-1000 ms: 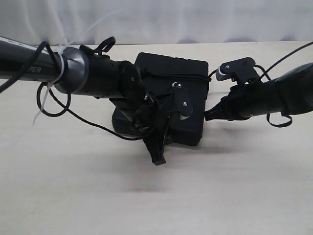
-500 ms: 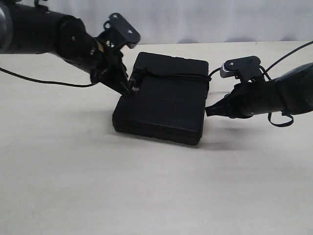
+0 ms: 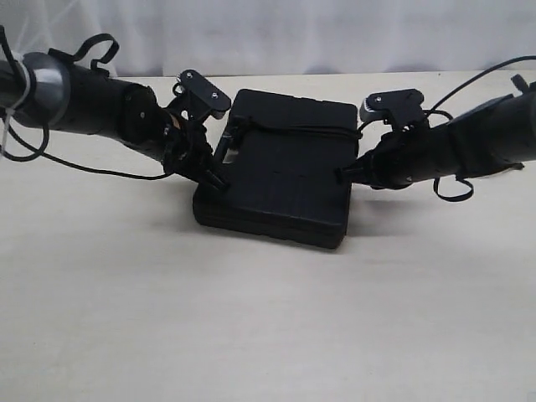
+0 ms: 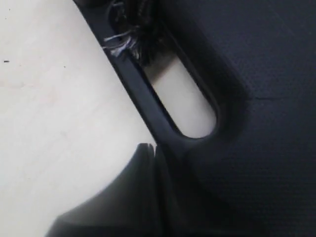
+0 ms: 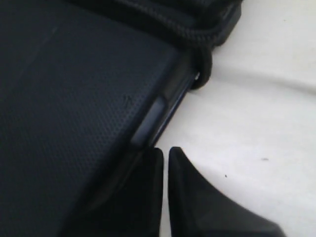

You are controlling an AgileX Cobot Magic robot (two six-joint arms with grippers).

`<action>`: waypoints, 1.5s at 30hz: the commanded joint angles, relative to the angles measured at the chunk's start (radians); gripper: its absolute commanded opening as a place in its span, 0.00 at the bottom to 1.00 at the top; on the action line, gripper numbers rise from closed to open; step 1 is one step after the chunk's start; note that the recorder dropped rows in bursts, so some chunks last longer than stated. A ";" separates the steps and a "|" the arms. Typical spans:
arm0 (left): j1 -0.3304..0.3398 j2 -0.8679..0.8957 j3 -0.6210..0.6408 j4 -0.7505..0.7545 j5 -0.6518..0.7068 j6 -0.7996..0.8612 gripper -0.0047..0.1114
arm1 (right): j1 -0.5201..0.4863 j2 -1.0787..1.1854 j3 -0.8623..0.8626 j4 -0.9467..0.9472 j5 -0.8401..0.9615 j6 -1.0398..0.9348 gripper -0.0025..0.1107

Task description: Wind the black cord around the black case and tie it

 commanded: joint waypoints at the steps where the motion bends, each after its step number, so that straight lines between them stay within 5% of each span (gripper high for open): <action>1: -0.067 0.001 0.007 -0.008 0.011 0.019 0.04 | 0.041 0.036 -0.025 0.002 0.011 -0.001 0.06; 6: -0.091 0.001 0.007 0.000 0.108 0.035 0.04 | 0.140 0.053 -0.047 -0.010 -0.005 -0.013 0.06; 13: -0.007 -0.007 0.007 -0.013 0.136 0.037 0.04 | 0.127 0.017 -0.015 -0.041 -0.003 0.027 0.06; 29: -0.008 -0.091 -0.013 -0.059 0.245 0.045 0.04 | 0.127 -0.121 0.047 -0.061 -0.084 0.032 0.06; 36: -0.008 -0.298 0.108 -0.059 0.060 -0.005 0.04 | 0.127 -0.340 0.161 -0.059 -0.121 0.048 0.06; 45: -0.008 -0.735 0.421 -0.061 -0.328 -0.108 0.04 | 0.129 -0.621 0.325 -0.037 -0.138 0.057 0.06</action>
